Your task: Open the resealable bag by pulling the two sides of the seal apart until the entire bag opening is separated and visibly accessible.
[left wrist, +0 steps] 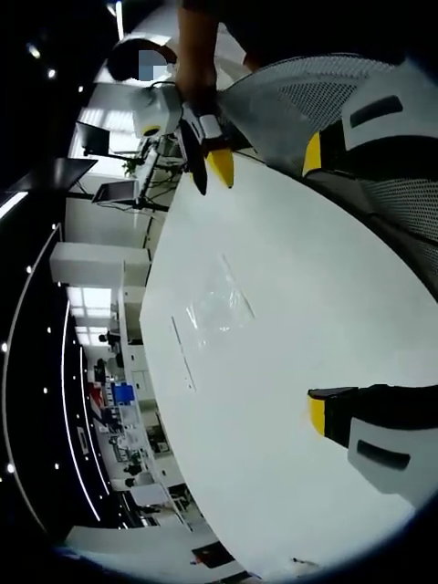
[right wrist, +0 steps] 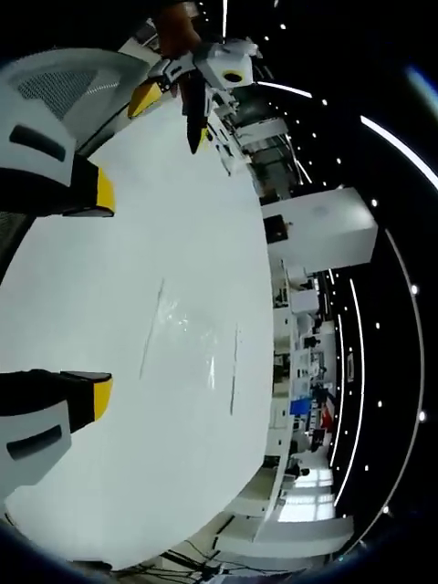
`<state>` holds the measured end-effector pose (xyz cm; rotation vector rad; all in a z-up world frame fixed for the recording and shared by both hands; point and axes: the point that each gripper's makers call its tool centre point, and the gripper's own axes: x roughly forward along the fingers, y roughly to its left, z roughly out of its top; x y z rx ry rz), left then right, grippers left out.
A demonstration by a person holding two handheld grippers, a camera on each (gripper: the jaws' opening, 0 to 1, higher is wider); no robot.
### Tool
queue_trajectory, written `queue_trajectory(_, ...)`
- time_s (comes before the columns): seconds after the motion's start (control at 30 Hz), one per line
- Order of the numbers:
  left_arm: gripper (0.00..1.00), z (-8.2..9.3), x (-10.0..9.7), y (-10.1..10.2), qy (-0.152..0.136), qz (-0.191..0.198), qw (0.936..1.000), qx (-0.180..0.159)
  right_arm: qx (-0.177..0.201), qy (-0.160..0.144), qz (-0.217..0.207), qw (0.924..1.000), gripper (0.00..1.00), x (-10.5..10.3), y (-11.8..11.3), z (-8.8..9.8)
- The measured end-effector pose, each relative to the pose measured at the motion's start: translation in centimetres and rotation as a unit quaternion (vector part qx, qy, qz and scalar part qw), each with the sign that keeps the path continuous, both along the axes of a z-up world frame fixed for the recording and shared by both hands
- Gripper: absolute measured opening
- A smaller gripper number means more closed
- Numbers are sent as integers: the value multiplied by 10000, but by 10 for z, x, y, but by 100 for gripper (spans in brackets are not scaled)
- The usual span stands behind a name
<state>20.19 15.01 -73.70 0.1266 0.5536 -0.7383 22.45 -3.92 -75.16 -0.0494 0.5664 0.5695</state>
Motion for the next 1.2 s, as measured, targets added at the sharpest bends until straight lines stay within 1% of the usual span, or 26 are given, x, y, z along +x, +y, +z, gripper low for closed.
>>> queue_trajectory(0.1,92,0,1,-2,-91,-86,9998,142,-175,-21,174,9997,67,7,4,-1)
queue_trajectory(0.23,92,2,5,-6,-84,-140,9999,34,-269,-110,364,9989,67,20,10,2)
queue_trajectory(0.33,92,3,8,-6,-111,-162,9998,46,-336,-171,495,9981,66,29,16,4)
queue_trajectory(0.37,92,4,10,-6,-122,-161,9998,34,-391,-214,616,9971,66,33,18,4)
queue_trajectory(0.5,92,4,12,-6,-126,-186,9997,28,-511,-252,745,9956,63,49,22,3)
queue_trajectory(0.63,92,3,14,-4,-119,-186,9998,25,-622,-301,897,9936,63,59,28,2)
queue_trajectory(0.67,92,3,14,-4,-117,-179,9998,18,-711,-341,887,9929,63,64,27,0)
queue_trajectory(0.8,92,2,14,-4,-87,-211,9997,30,-802,-394,892,9920,60,75,32,-2)
queue_trajectory(0.97,91,5,14,-7,-117,-347,9993,20,-971,-392,1212,9871,58,82,45,-11)
queue_trajectory(1.0,91,6,15,-8,-122,-351,9993,11,-1036,-355,1296,9855,57,83,47,-15)
queue_trajectory(1.07,91,6,15,-8,-115,-362,9993,8,-1086,-368,1365,9840,54,86,50,-17)
queue_trajectory(1.13,91,6,15,-9,-107,-380,9992,14,-1041,-332,1470,9831,51,88,56,-20)
queue_trajectory(1.2,91,4,15,-9,-98,-412,9991,41,-947,-213,1540,9833,49,89,61,-24)
